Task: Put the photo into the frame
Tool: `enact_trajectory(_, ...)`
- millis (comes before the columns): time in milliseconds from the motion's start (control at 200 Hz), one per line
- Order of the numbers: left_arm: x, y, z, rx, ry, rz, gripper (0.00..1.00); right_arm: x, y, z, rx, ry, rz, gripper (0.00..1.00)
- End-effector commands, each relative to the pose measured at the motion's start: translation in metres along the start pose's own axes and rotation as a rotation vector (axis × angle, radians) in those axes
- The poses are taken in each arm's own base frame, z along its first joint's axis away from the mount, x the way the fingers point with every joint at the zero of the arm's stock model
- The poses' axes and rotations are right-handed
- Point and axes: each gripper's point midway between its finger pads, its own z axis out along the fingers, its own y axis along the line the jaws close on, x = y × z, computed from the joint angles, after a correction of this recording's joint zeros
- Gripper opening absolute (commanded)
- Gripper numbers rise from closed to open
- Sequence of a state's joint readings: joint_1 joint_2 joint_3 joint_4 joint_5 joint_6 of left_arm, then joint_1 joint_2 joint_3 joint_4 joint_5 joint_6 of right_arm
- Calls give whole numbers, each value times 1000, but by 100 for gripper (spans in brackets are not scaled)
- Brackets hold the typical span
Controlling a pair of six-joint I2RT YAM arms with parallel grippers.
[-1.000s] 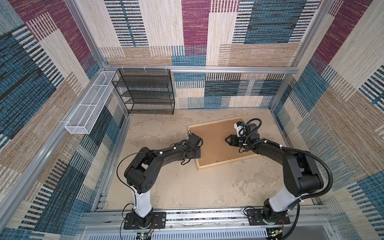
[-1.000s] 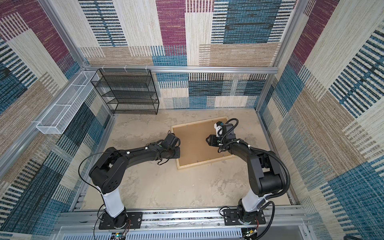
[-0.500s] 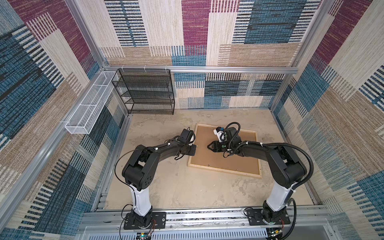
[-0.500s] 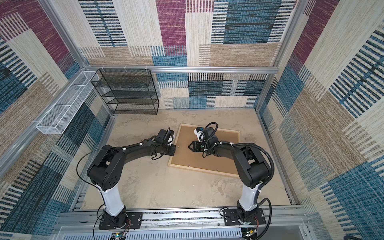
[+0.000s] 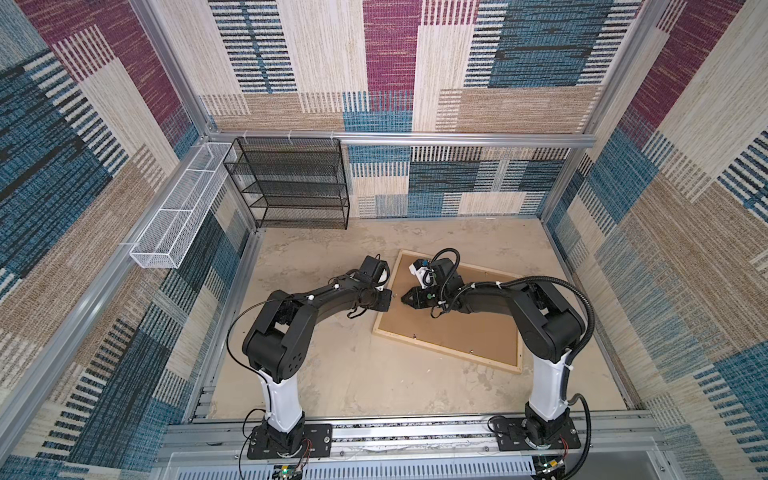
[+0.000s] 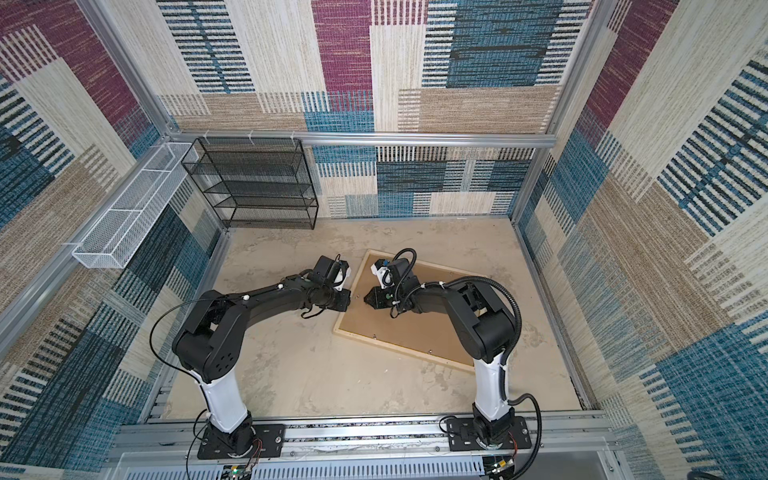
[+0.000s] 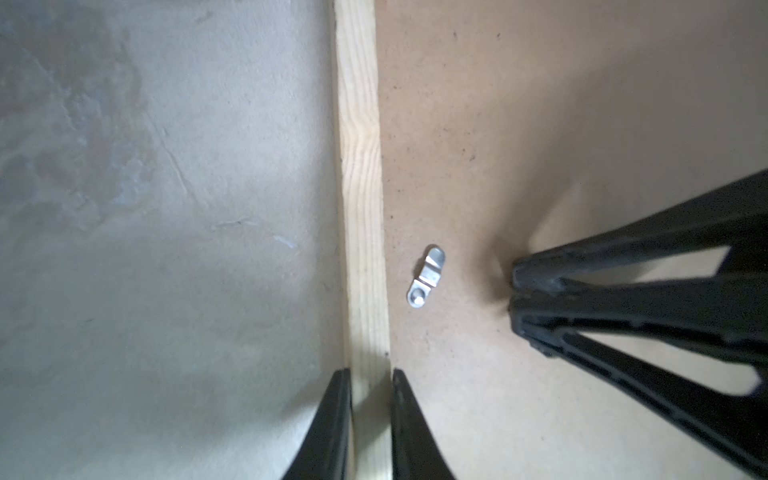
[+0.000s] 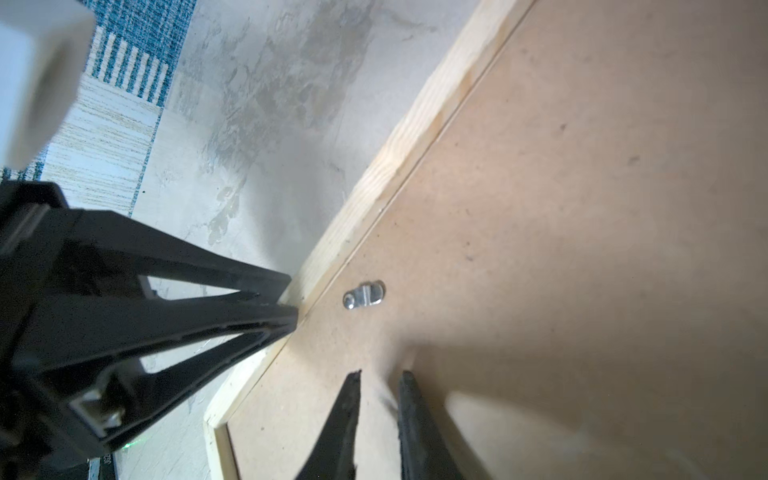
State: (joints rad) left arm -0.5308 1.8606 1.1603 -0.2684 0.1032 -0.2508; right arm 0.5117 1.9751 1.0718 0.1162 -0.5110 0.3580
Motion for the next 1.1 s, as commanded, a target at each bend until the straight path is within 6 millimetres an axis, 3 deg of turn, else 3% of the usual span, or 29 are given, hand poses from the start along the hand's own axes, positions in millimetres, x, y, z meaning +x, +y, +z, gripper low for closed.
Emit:
enact_trajectory(0, -2, -8, -4, 43, -5, -17, 17, -3, 3, 6, -16, -1, -2, 19)
enact_trajectory(351, 3, -11, 2, 58, 22, -38, 9, 3, -14, 24, 27, 42, 33, 17)
enact_trajectory(671, 5, -13, 4, 72, 26, -53, 7, 8, 5, 36, -125, 75, 52, 16)
enact_trajectory(1092, 5, -15, 4, 79, 26, -51, 5, 10, 14, 41, -206, 96, 57, 16)
